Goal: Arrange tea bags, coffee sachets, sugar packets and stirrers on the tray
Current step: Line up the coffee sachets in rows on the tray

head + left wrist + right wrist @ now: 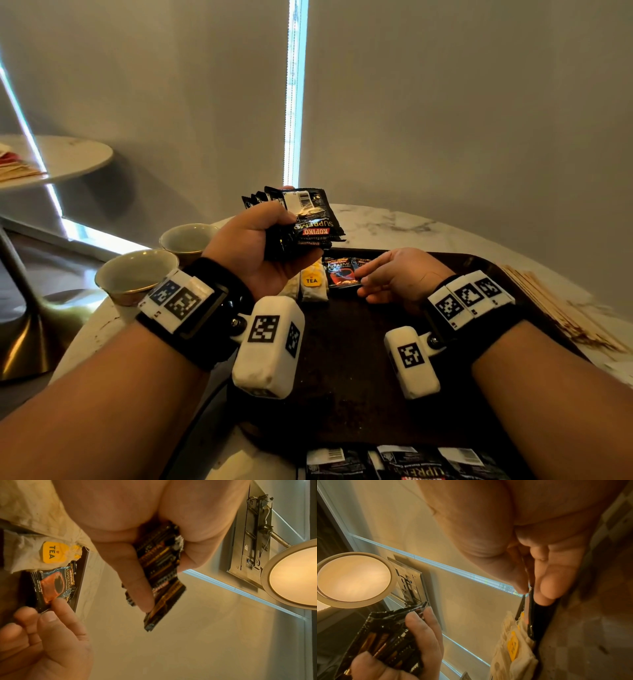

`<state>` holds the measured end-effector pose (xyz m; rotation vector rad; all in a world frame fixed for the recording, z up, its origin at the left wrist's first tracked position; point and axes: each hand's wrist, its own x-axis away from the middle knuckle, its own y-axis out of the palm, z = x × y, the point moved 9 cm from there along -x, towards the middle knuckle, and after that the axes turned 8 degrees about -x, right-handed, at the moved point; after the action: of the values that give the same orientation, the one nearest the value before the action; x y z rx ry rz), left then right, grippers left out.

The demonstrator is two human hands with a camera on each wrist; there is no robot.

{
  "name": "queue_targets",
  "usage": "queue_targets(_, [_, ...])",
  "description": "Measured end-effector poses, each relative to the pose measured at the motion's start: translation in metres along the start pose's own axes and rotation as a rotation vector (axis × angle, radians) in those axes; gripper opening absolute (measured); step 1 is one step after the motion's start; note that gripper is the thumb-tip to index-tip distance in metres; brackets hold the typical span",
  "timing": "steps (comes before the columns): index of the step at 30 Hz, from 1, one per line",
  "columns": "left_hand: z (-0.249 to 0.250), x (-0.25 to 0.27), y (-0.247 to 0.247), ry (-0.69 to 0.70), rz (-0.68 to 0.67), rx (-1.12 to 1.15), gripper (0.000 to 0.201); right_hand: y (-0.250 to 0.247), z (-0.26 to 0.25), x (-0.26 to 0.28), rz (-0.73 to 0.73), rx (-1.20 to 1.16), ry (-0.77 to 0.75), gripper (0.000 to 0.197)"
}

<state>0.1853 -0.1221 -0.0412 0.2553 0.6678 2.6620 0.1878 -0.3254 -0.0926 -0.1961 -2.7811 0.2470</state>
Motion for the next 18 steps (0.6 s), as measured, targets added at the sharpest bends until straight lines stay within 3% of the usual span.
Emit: queue_targets(18, [-0.0021,-0.0027,-0.0018,-0.01,0.004,0.002,0.043,0.003,-0.003,0.0047,-0.026,0.08,-0.005,0.016])
